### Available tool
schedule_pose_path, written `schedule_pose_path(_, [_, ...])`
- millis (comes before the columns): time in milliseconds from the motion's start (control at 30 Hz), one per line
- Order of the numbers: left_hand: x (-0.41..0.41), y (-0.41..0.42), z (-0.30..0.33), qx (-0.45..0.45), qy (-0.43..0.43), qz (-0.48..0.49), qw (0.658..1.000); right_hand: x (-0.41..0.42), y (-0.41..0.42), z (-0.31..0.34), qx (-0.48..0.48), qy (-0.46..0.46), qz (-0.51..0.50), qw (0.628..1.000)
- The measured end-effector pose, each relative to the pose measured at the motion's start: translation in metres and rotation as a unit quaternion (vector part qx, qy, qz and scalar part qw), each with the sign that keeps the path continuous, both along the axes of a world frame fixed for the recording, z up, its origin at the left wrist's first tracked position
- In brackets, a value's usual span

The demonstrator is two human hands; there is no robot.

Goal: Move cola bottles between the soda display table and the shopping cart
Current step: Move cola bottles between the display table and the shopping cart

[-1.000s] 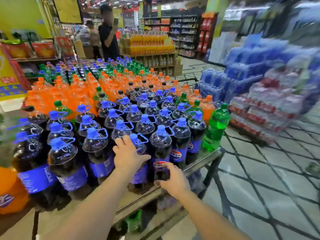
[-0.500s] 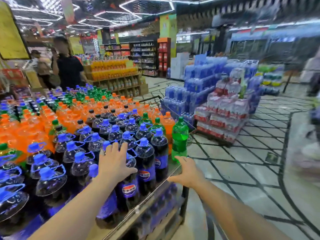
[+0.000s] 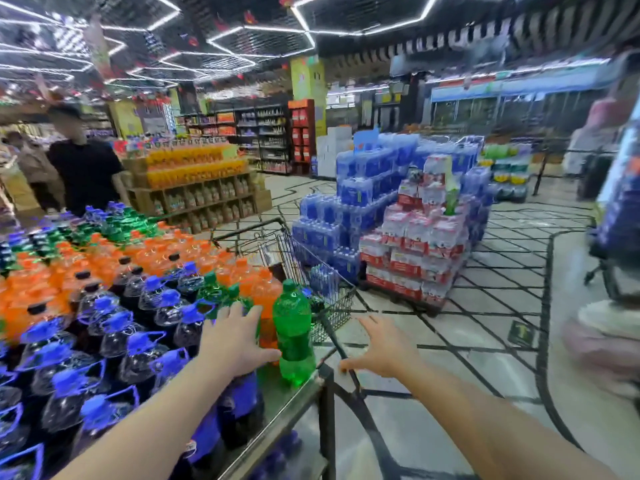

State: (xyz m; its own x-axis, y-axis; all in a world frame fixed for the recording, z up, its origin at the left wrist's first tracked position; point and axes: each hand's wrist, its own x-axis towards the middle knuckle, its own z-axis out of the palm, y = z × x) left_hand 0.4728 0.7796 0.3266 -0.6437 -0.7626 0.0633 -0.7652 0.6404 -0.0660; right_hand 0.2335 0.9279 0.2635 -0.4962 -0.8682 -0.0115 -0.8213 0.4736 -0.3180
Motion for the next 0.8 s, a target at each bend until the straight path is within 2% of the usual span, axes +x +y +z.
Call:
schedule_pose_path(433, [-0.18, -0.025, -0.004, 0.048, -0.02, -0.026, 0.998, -0.171, -0.026, 0.005, 0.012, -0.01, -0.015, 1.0])
schedule_pose_path(800, [-0.33, -0.144, -0.038, 0.131, -0.042, -0.008, 0.991, -0.301, -0.125, -0.001, 0.084, 0.011, 0.003, 0.996])
